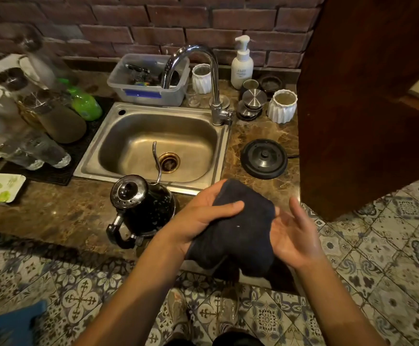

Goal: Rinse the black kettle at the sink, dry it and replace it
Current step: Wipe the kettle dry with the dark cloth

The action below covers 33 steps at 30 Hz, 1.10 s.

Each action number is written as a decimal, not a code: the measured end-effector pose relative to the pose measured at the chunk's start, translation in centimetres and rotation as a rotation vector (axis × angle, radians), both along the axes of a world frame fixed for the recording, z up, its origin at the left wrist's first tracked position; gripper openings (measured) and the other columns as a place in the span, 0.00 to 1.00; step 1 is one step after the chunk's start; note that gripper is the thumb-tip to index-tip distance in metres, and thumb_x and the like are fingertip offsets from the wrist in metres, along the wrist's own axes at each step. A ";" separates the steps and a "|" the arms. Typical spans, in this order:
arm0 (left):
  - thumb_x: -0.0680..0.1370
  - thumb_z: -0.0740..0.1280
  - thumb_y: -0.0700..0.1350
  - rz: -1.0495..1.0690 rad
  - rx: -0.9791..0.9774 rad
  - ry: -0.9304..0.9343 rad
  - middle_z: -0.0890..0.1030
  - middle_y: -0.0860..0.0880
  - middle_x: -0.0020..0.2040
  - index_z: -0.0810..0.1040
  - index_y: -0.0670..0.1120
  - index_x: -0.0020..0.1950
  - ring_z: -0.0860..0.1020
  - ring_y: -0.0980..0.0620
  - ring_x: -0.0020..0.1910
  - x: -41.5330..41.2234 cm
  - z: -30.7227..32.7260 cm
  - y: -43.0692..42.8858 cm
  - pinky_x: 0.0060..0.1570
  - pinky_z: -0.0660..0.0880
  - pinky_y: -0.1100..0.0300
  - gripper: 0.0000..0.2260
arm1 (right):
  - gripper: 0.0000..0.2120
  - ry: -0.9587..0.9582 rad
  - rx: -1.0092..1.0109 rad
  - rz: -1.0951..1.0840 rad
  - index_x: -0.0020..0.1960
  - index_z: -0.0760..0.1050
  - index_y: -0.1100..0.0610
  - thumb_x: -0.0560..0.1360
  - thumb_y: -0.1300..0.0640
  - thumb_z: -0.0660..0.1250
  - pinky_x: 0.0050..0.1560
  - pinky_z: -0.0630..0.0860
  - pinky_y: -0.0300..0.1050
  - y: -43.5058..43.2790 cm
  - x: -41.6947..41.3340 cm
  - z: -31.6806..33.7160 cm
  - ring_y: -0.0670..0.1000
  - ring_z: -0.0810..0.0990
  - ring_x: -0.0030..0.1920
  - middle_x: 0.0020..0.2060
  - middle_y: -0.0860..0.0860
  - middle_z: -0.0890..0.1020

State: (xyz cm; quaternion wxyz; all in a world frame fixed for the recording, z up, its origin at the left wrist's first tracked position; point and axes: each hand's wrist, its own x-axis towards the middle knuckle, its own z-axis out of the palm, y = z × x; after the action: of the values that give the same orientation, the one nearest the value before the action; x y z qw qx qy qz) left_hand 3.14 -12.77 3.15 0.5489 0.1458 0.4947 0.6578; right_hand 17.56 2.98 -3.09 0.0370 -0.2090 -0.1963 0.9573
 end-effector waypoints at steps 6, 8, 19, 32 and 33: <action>0.78 0.69 0.33 -0.211 -0.021 0.185 0.84 0.47 0.49 0.79 0.45 0.57 0.83 0.50 0.49 0.2 4.0 -0.5 0.51 0.80 0.57 0.11 | 0.44 0.102 -0.080 0.109 0.69 0.77 0.65 0.66 0.34 0.77 0.73 0.68 0.60 -2.6 -1.9 2.3 0.63 0.79 0.66 0.65 0.65 0.80; 0.78 0.70 0.34 -0.214 -0.070 0.242 0.83 0.44 0.51 0.78 0.41 0.60 0.82 0.47 0.52 -0.7 4.1 -1.0 0.55 0.79 0.53 0.12 | 0.43 0.154 -0.048 0.069 0.74 0.69 0.67 0.75 0.34 0.68 0.78 0.57 0.59 -4.3 -2.3 3.5 0.62 0.72 0.73 0.72 0.66 0.74; 0.77 0.74 0.38 -0.360 -0.265 0.600 0.86 0.42 0.54 0.81 0.46 0.62 0.84 0.50 0.51 -8.3 4.0 -6.2 0.54 0.80 0.54 0.14 | 0.21 0.034 0.005 -0.006 0.65 0.81 0.63 0.74 0.56 0.74 0.61 0.80 0.59 -14.3 -3.4 4.2 0.63 0.82 0.62 0.65 0.65 0.80; 0.79 0.71 0.45 0.050 -0.285 0.908 0.86 0.54 0.54 0.83 0.50 0.62 0.84 0.57 0.53 -13.9 1.2 -15.3 0.56 0.81 0.58 0.11 | 0.10 -0.437 0.741 -0.176 0.58 0.79 0.46 0.84 0.49 0.59 0.55 0.75 0.40 -20.5 -5.6 2.6 0.44 0.83 0.55 0.51 0.44 0.86; 0.80 0.71 0.45 0.066 -0.288 0.943 0.85 0.55 0.54 0.82 0.50 0.62 0.84 0.59 0.52 -13.9 1.2 -15.6 0.57 0.80 0.59 0.11 | 0.12 -0.465 0.827 -0.129 0.59 0.79 0.46 0.84 0.47 0.58 0.57 0.75 0.41 -20.6 -5.7 2.4 0.44 0.83 0.57 0.53 0.44 0.86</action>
State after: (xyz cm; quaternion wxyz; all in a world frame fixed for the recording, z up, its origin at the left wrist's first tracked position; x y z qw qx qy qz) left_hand -10.78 -28.38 4.35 0.2585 0.3346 0.7794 0.4623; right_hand 11.85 -17.61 -0.66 0.1313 -0.3970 -0.5504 0.7227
